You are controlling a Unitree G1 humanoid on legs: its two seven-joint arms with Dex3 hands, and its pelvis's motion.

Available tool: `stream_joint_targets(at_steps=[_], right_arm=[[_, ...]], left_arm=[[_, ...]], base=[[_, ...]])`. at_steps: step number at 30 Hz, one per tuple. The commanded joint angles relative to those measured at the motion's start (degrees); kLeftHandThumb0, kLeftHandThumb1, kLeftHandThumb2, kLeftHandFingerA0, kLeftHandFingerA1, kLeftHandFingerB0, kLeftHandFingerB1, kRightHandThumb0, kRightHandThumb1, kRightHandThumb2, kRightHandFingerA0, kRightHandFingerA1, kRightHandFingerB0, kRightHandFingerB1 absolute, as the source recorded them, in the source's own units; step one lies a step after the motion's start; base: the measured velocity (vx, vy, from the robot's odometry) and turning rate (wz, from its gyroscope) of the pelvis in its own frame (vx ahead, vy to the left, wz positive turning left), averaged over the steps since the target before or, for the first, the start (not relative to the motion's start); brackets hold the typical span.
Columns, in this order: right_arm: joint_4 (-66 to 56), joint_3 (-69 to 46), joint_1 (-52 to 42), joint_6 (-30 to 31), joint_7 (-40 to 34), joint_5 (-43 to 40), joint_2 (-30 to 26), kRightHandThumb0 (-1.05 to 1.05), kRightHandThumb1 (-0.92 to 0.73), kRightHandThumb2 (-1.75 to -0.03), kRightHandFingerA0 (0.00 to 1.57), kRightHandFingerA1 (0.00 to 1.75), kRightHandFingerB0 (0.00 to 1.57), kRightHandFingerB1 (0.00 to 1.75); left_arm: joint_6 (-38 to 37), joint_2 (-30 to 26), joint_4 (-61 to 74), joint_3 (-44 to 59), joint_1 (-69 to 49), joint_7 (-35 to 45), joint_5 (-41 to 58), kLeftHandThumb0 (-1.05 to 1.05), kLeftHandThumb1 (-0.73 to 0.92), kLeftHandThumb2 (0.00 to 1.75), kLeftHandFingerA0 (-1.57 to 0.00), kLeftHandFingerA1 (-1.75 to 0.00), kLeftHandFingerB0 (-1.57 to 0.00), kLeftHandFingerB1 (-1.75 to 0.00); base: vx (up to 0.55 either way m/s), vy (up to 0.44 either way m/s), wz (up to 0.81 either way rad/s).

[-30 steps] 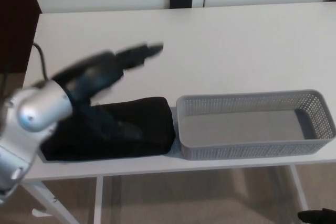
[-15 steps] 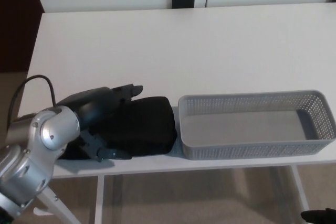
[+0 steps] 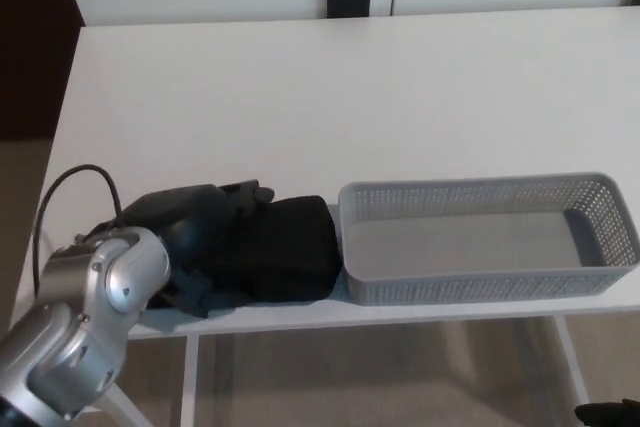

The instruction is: The robot walk towards a table in front and pick up a black pencil case on the left hand side and put the pencil case into a small container on the right hand side

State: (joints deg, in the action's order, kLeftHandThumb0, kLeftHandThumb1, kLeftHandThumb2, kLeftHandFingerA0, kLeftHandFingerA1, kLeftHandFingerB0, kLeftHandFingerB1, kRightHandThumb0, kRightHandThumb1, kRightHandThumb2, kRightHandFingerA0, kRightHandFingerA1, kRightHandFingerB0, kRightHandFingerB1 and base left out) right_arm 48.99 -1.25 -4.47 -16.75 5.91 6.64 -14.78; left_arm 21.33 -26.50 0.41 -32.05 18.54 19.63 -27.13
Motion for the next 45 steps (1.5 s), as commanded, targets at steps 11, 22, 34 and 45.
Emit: stream_joint_targets(at_steps=[11,22,34,45], right_arm=[[-0.44,0.02,0.85,1.20,0.02,-0.05,-1.11,-0.33,-0.62,-0.57,0.71,0.46,0.63,0.43],[-0.65,0.53,1.07,1.04,0.34,0.22,-1.78,-0.32,-0.62,-0.57,0.73,0.47,0.63,0.44],[0.95,1.04,1.48,0.93,-0.22,0.80,-1.95,-0.32,-0.61,-0.57,0.72,0.46,0.64,0.43],[0.63,1.43,0.92,1.14,-0.04,1.03,-1.98,-0.33,-0.62,-0.57,0.71,0.46,0.61,0.43]], left_arm=[[-9.31,3.52,-8.13,2.36,-5.40,-1.87,1.07,-0.24,0.84,0.70,-0.67,-1.47,-0.48,-1.08],[-7.84,-1.95,-3.07,11.10,-3.11,-0.14,0.02,-0.27,0.82,0.70,-0.83,-1.23,-0.71,-0.73],[0.58,1.76,7.85,17.61,0.54,-8.08,-9.17,-0.37,0.63,0.89,-1.01,-1.38,-0.65,-1.14],[7.86,16.24,18.46,3.90,7.65,-1.51,-15.51,-0.20,0.75,0.62,-0.75,-1.40,-0.76,-0.75]], base=[[0.00,0.000,0.00],[0.00,0.000,0.00],[0.00,0.000,0.00],[0.00,0.000,0.00]])
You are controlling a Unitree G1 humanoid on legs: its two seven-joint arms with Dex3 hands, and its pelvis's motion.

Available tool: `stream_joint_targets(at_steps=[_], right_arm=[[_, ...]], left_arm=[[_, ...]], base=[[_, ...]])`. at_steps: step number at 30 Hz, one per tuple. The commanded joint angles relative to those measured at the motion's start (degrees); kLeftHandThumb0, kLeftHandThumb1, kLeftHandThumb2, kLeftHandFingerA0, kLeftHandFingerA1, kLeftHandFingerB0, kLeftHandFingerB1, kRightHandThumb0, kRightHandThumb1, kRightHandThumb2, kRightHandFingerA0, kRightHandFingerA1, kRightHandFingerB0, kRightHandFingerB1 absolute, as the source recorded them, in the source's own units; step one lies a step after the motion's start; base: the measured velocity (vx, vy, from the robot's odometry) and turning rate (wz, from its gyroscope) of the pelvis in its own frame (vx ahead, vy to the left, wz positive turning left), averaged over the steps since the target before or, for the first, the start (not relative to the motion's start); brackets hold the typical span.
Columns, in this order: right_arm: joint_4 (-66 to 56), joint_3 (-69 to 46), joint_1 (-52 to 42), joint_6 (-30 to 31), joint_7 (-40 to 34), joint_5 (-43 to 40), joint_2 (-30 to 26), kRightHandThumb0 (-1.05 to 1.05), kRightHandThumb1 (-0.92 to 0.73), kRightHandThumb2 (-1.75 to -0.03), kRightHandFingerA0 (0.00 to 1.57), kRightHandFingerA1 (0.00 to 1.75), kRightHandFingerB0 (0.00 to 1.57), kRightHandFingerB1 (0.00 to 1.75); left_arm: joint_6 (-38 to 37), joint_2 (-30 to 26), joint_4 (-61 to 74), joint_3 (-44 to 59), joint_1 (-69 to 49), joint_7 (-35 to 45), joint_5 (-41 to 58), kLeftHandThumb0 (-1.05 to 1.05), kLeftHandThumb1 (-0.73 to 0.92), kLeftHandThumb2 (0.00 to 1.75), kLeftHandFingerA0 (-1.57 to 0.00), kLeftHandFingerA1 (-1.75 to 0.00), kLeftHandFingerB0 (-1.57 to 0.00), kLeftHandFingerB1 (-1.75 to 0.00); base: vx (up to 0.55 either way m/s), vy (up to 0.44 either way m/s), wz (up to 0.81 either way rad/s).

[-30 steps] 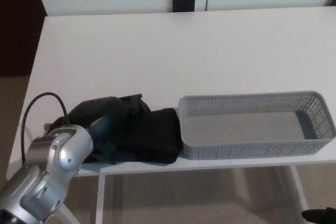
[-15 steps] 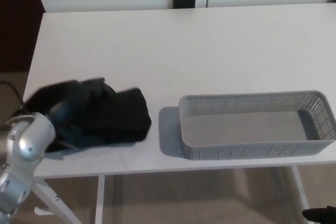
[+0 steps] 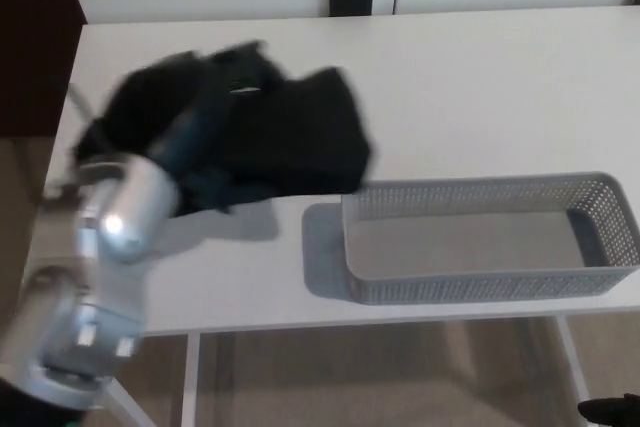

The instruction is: The robot walk towards a table in front and pick up a black pencil case on the left hand side and put the pencil case into a small container on the right hand side

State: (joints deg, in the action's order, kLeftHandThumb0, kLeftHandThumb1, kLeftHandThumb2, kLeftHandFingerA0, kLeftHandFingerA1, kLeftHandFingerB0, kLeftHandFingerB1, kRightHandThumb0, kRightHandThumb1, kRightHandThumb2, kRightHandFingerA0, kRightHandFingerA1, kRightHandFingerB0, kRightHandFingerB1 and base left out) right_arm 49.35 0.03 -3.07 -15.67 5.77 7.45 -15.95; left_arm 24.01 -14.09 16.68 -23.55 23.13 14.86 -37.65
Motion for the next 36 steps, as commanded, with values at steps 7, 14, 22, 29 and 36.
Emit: stream_joint_targets(at_steps=[7,14,22,29,36], right_arm=[[0.98,1.04,0.81,0.04,-0.38,0.65,0.19,-0.34,-0.63,-0.59,0.74,0.48,0.64,0.44],[1.84,0.42,1.52,-0.16,0.14,-0.23,0.48,-0.33,-0.62,-0.59,0.76,0.49,0.63,0.44],[2.41,0.91,1.64,-1.09,-0.37,0.37,0.52,-0.33,-0.62,-0.59,0.76,0.48,0.67,0.45],[1.89,1.10,2.47,-0.17,-0.43,0.43,0.76,-0.33,-0.61,-0.59,0.77,0.48,0.66,0.45],[0.33,1.60,2.12,-1.41,-0.13,1.01,0.21,-0.34,-0.63,-0.59,0.76,0.49,0.65,0.45]], left_arm=[[8.00,13.96,-2.33,-12.50,9.85,2.83,-9.07,-0.26,0.72,0.64,-0.75,-1.53,-0.76,-0.65],[13.42,25.85,-12.12,-14.23,15.57,2.06,-7.45,-0.25,0.75,0.64,-0.78,-1.46,-0.75,-0.63],[11.64,32.43,-21.72,-12.15,16.29,-0.98,-3.12,-0.28,0.77,0.62,-0.93,-0.79,-0.60,-0.45],[12.16,34.65,-27.63,-10.79,17.66,-3.31,-1.12,-0.27,0.80,0.63,-1.02,-1.03,-0.70,-0.53],[22.42,30.52,-31.88,-15.37,23.63,12.35,-0.12,-0.81,0.49,0.84,0.00,-0.16,0.00,0.00]], base=[[0.00,0.000,0.00],[0.00,0.000,0.00],[0.00,0.000,0.00],[0.00,0.000,0.00],[0.00,0.000,0.00]])
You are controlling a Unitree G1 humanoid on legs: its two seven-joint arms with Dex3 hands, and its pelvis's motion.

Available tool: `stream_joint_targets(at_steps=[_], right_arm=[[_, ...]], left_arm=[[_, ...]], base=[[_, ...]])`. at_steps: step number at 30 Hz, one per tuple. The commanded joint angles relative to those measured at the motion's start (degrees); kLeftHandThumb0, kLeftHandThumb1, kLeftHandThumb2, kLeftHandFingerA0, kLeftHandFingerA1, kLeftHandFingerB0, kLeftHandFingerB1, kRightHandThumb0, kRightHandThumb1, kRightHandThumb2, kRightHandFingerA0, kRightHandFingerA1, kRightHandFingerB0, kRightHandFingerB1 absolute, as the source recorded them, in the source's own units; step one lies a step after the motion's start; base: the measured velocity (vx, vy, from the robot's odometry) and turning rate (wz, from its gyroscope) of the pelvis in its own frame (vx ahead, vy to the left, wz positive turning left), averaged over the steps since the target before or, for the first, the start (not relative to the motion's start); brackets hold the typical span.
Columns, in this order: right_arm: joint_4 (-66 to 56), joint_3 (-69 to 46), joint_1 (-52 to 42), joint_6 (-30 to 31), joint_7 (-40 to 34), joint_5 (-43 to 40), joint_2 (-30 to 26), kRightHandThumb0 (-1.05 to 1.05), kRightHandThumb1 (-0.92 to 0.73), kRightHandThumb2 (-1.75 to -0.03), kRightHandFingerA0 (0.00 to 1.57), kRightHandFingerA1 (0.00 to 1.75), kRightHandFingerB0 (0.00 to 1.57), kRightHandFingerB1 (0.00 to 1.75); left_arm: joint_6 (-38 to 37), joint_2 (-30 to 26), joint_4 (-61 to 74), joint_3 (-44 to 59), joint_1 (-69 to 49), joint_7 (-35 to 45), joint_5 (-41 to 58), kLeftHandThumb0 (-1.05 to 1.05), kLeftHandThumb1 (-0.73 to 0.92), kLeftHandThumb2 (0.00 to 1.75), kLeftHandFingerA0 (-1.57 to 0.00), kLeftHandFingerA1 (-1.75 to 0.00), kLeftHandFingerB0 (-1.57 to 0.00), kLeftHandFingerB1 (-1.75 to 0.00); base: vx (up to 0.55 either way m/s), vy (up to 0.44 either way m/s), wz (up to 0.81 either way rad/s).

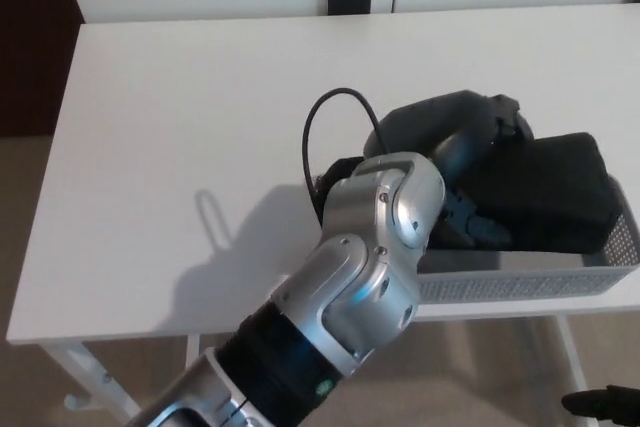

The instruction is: The robot walk towards a table in front and pick up a black pencil case on the left hand side and put the pencil case into a small container on the right hand side

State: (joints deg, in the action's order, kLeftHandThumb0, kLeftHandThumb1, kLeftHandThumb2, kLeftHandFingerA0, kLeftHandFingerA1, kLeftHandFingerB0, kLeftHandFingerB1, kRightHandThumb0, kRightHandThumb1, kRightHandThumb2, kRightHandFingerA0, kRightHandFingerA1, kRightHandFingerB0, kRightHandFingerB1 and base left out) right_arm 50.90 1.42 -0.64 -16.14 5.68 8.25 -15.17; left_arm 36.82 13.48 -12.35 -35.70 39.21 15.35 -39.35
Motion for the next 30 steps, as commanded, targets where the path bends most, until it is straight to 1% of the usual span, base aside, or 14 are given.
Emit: stream_joint_targets(at_steps=[1,2,3,5,6,7,8,13,16,18,19,22,28,30], right_arm=[[-1.51,0.25,-0.42,-0.78,0.00,0.21,-0.58,-0.34,-0.62,-0.57,0.76,0.48,0.65,0.44],[-1.65,0.26,-0.48,-0.71,0.01,0.21,-0.57,-0.34,-0.62,-0.57,0.76,0.48,0.65,0.44],[-1.72,0.34,-0.38,-0.91,0.12,0.32,-0.75,-0.32,-0.63,-0.57,0.75,0.47,0.65,0.45],[-1.49,0.37,-0.10,-0.87,0.31,0.31,-0.84,-0.32,-0.62,-0.58,0.75,0.48,0.66,0.45],[-1.07,0.42,0.21,-0.77,0.40,0.35,-0.88,-0.36,-0.60,-0.59,0.72,0.47,0.63,0.45],[-0.86,0.54,0.41,-0.64,0.51,0.46,-0.96,-0.36,-0.60,-0.59,0.72,0.47,0.63,0.45],[-0.85,0.59,0.44,-0.48,0.37,0.55,-0.95,-0.33,-0.63,-0.58,0.74,0.46,0.66,0.44],[-0.98,0.27,0.84,0.24,0.57,0.04,-0.76,-0.32,-0.63,-0.59,0.76,0.48,0.66,0.45],[-0.54,-0.04,1.09,-0.12,0.80,-0.39,-0.62,-0.34,-0.59,-0.59,0.71,0.47,0.65,0.45],[-0.44,0.26,1.21,0.26,0.45,0.22,-1.01,-0.32,-0.62,-0.59,0.73,0.46,0.67,0.45],[-0.37,0.22,1.30,0.18,0.54,0.16,-1.00,-0.36,-0.60,-0.60,0.71,0.46,0.64,0.45],[-0.22,0.15,1.60,-0.06,1.45,-0.22,-1.07,-0.33,-0.61,-0.58,0.70,0.46,0.64,0.45],[0.10,0.56,2.54,0.83,1.95,0.24,-1.14,-0.31,-0.62,-0.58,0.71,0.46,0.65,0.45],[0.01,0.80,2.12,0.53,2.07,0.39,-1.07,-0.35,-0.60,-0.59,0.70,0.46,0.63,0.44]], left_arm=[[10.30,2.50,-2.70,-3.20,7.55,12.52,2.09,-0.78,0.45,0.71,0.00,0.00,0.00,0.00],[10.72,2.33,-2.63,-3.21,7.62,12.79,2.38,-0.78,0.45,0.71,0.00,0.00,0.00,0.00],[10.09,1.48,-2.64,-3.33,7.39,13.07,2.51,-0.83,0.60,0.59,0.00,0.00,0.00,0.00],[9.75,0.45,-2.08,-3.48,7.12,13.39,2.82,-0.86,0.63,0.60,0.00,0.00,0.00,0.00],[9.25,0.01,-1.54,-3.47,6.74,13.00,2.83,-0.89,0.50,0.85,0.00,-0.01,0.00,-0.02],[8.69,-0.35,-1.13,-3.54,6.45,12.56,2.81,-0.89,0.50,0.85,0.00,-0.01,0.00,-0.02],[8.69,-0.38,-0.99,-3.52,6.39,12.51,2.86,-0.92,0.55,0.93,0.00,-0.06,0.00,0.00],[8.50,-0.70,0.02,-3.35,6.37,12.28,3.29,-0.93,0.54,0.94,0.00,-0.03,0.00,0.00],[9.06,-1.17,1.80,-3.43,6.57,13.23,3.32,-0.93,0.54,0.94,0.00,-0.03,0.00,0.00],[8.65,-1.62,2.52,-3.24,6.71,13.48,3.44,-0.93,0.54,0.94,0.00,-0.03,0.00,0.00],[8.61,-1.72,2.65,-3.06,6.78,13.52,3.52,-0.92,0.53,0.93,0.00,-0.03,0.00,0.00],[8.88,-2.62,4.31,-2.27,7.39,14.22,3.50,-0.93,0.54,0.94,0.00,-0.02,0.00,0.00],[7.99,-5.35,11.61,1.83,8.68,15.43,4.97,-0.95,0.56,0.96,0.00,-0.01,0.00,0.00],[8.17,-5.76,15.42,3.42,9.57,15.52,5.26,-0.96,0.58,0.96,0.00,0.00,0.00,-0.01]], base=[[0.00,0.000,0.00],[0.00,0.000,0.00],[0.00,0.000,0.00],[0.00,0.000,0.00],[0.00,0.000,0.00],[0.00,0.000,0.00],[0.00,0.000,0.00],[0.00,0.000,0.00],[0.00,0.000,0.00],[0.00,0.000,0.00],[0.00,0.000,0.00],[0.00,0.000,0.00],[0.00,0.000,0.00],[0.00,0.000,0.00]])
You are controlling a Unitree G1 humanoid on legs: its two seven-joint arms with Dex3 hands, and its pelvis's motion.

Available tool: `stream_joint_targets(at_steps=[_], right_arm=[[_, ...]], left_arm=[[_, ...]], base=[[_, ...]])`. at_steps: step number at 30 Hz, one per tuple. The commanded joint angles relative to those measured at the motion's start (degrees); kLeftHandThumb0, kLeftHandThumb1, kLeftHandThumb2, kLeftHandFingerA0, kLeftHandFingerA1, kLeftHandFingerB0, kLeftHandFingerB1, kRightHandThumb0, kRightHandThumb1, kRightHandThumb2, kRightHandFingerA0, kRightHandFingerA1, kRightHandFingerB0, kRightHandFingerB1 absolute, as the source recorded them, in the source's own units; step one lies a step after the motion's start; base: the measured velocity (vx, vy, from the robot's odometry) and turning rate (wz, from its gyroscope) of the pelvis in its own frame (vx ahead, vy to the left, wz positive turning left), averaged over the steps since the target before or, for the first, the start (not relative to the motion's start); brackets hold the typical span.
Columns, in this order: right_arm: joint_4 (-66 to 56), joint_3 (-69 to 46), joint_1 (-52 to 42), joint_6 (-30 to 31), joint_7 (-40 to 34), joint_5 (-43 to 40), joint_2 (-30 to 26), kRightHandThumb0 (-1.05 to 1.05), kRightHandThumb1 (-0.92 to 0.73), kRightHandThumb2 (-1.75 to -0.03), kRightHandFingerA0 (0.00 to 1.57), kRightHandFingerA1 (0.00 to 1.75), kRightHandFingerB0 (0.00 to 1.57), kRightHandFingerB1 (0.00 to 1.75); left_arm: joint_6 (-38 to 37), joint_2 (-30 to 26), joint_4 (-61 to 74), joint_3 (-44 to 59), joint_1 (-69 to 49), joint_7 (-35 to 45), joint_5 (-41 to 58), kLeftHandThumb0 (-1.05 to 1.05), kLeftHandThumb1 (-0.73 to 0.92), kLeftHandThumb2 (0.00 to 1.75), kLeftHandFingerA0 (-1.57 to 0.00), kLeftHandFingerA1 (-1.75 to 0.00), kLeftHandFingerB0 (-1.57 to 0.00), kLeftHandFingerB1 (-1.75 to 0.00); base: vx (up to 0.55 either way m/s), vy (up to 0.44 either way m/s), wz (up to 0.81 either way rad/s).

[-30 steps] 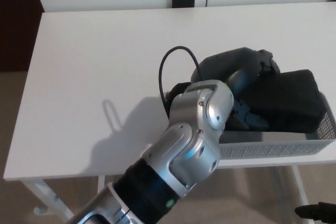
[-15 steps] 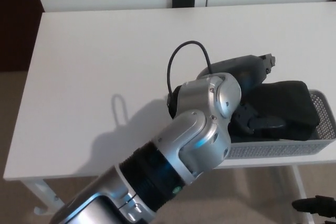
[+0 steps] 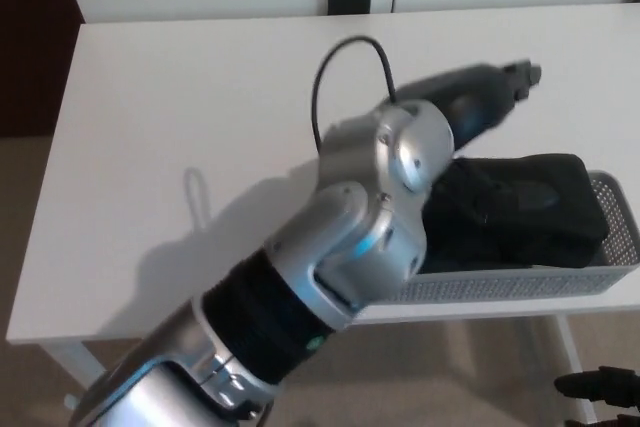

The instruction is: The robot walk towards a table in front and pick up a black pencil case on the left hand side and put the pencil case into a small container on the right hand side

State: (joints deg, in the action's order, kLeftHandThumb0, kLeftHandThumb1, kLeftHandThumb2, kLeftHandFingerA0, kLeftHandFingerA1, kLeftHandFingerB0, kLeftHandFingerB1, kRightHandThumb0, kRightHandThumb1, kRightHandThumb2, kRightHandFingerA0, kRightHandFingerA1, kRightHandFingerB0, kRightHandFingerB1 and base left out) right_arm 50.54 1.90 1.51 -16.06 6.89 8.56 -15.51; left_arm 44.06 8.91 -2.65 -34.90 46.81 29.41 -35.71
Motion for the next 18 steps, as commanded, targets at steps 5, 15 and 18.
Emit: stream_joint_targets(at_steps=[5,15,18], right_arm=[[0.49,0.90,-0.16,0.42,0.82,0.58,-0.80,-0.37,-0.61,-0.59,0.70,0.46,0.61,0.43],[0.86,0.80,0.11,0.90,0.84,0.23,-0.51,-0.33,-0.63,-0.59,0.73,0.47,0.62,0.44],[1.68,0.42,-0.10,0.35,1.52,-0.53,-0.22,-0.33,-0.63,-0.58,0.72,0.47,0.62,0.43]], left_arm=[[1.90,-3.31,12.06,4.39,4.38,3.78,2.18,-0.92,0.59,0.99,0.00,-0.04,0.00,-0.06],[-0.35,-13.48,25.31,17.05,10.25,5.72,6.22,-0.90,0.63,1.03,0.00,-0.15,0.00,-0.10],[-1.22,-19.10,31.24,24.17,8.35,7.72,9.55,-0.82,0.60,1.00,0.00,-0.22,0.00,-0.15]], base=[[0.00,0.000,0.00],[0.00,0.000,0.00],[0.00,0.000,0.00]])
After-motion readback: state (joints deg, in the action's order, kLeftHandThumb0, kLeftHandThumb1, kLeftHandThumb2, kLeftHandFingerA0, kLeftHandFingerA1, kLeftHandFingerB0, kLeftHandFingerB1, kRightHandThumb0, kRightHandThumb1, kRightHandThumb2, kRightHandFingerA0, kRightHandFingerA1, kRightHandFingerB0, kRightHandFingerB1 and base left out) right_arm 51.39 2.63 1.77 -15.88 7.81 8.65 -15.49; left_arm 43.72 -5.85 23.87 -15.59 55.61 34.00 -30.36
